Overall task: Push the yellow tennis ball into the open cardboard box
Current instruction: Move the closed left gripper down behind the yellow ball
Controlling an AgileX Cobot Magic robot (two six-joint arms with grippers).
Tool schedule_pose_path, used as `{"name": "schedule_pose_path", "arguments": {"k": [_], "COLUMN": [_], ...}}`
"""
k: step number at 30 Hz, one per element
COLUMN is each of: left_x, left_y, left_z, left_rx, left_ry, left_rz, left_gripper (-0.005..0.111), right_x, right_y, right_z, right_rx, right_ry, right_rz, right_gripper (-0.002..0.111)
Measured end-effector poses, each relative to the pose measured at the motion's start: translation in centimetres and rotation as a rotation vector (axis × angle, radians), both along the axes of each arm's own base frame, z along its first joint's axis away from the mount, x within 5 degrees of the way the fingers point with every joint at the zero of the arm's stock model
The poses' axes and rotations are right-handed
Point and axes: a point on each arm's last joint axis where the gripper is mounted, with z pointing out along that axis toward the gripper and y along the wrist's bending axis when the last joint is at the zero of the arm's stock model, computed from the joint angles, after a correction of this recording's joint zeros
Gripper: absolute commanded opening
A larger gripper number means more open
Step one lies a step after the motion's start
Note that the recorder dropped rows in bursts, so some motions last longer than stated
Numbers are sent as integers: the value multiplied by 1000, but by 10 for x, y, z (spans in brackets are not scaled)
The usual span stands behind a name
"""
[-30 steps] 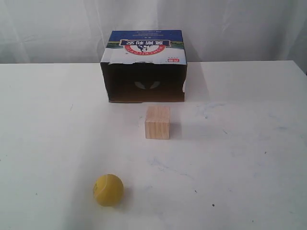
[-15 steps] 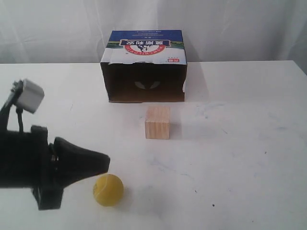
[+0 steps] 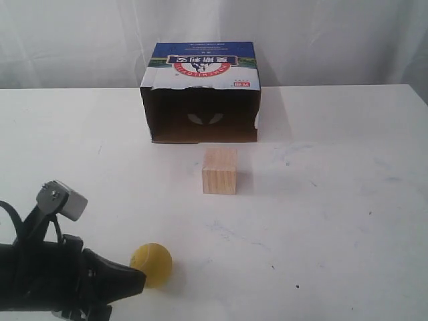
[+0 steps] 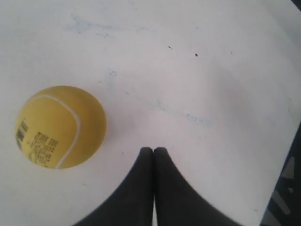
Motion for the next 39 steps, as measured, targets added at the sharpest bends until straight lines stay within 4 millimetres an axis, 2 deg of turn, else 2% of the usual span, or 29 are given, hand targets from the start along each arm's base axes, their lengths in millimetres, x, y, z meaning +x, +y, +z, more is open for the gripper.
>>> {"name": "schedule_pose_path", "arguments": {"k": [5, 10, 14, 23, 30, 39], "left_x": [2, 5, 6, 22, 27, 51], "left_y": [-2, 0, 0, -4, -4, -17], "left_z": [-12, -21, -20, -7, -8, -18], "left_rx": [31, 114, 131, 134, 172, 171], "left_ry": [26, -18, -52, -127, -152, -153], "left_rz": [-41, -75, -100, -95, -97, -168], "left_gripper": [0, 0, 0, 0, 0, 0], "right_x": [0, 0, 0, 0, 0, 0], "right_y": [0, 0, 0, 0, 0, 0], "right_z": [0, 0, 0, 0, 0, 0], "right_rx": [0, 0, 0, 0, 0, 0], "right_ry": [0, 0, 0, 0, 0, 0], "right_rz": [0, 0, 0, 0, 0, 0], "right_gripper": [0, 0, 0, 0, 0, 0]}}
